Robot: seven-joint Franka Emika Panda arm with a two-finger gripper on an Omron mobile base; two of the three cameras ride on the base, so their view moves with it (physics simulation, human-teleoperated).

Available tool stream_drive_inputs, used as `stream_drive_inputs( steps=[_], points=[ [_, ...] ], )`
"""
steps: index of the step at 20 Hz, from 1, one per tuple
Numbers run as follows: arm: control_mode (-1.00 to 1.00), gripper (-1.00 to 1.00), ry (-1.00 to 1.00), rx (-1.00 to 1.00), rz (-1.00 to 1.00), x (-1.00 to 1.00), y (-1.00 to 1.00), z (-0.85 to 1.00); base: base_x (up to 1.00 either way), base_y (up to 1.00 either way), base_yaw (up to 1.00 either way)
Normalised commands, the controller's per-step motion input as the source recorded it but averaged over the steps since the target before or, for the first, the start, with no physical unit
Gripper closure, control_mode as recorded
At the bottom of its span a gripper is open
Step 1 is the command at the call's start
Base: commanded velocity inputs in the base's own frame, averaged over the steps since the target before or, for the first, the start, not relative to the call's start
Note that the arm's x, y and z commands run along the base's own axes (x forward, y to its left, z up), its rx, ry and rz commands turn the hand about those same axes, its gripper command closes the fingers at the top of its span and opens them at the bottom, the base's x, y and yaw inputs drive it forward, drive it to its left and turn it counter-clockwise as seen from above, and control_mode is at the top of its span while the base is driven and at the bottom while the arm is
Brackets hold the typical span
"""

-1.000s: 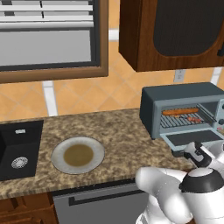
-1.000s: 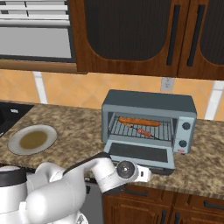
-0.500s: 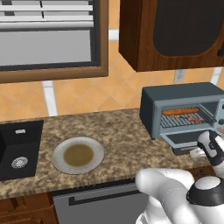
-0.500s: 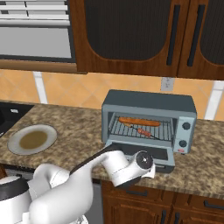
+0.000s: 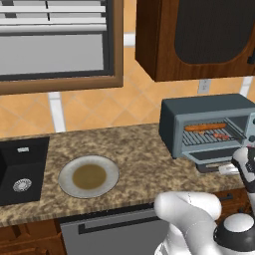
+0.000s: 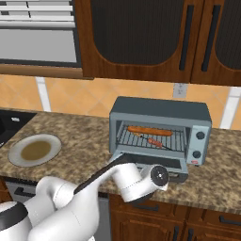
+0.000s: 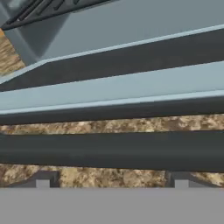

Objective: Pick up the kebab skewer and baguette bread, and place them inside the toaster oven. Close the toaster oven door and start by setting the timer.

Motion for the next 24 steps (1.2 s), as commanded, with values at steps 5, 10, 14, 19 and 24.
stream_drive_inputs(
  steps=[5,10,14,19,24],
  points=[
    [-1.00,-1.00,-0.20,0.00,-0.09,0.72,0.57,0.17,0.00,0.00,0.00],
    [-1.00,-1.00,-0.11,0.00,-0.07,0.77,0.27,0.60,0.00,0.00,0.00],
    [-1.00,-1.00,-0.08,0.00,-0.07,0.64,0.26,0.45,0.00,0.00,0.00],
    [-1.00,-1.00,-0.04,0.00,-0.07,0.43,0.30,0.13,0.00,0.00,0.00],
    [-1.00,-1.00,0.00,0.00,-0.07,0.47,0.11,0.03,0.00,0.00,0.00]
  ],
)
